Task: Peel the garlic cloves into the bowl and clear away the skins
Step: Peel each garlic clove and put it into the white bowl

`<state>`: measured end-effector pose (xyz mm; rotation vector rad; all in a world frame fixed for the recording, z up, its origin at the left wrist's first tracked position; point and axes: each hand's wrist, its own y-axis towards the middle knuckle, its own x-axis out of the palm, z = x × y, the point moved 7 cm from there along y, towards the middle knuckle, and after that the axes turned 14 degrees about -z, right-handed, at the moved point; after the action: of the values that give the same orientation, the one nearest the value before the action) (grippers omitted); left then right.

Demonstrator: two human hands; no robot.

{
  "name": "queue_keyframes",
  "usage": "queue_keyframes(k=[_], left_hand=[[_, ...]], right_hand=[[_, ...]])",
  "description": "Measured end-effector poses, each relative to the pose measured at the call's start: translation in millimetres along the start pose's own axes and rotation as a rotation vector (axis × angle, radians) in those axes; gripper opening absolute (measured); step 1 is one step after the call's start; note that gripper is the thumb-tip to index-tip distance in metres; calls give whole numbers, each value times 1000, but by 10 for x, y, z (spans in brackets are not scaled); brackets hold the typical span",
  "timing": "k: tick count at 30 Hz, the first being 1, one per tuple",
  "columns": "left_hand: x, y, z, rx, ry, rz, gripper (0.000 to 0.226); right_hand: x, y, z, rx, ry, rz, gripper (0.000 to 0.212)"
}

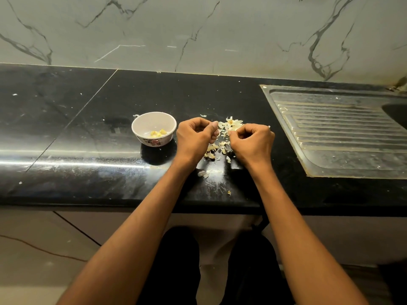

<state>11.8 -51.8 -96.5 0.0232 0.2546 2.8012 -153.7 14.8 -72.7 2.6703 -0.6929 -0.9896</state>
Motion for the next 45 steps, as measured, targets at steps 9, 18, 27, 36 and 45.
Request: queue_keyframes(k=[9,18,27,36,45], left_hand=[[-9,19,-21,19,115,-18,23],[14,34,19,50,78,-50,48],[42,9,52,66,82,-57,36],[123,-16,68,56,104,-171,6],[106,-27,59,32,23,-164,6]], right_hand=[[55,-61,-41,-37,-19,-138,17],[154,-169,-97,-47,-216,-287,4],[246,-106,-19,-13,-192,-355,13],[116,-68,-6,0,138,-200,10],[90,-89,-39,-40,252,-172,9]])
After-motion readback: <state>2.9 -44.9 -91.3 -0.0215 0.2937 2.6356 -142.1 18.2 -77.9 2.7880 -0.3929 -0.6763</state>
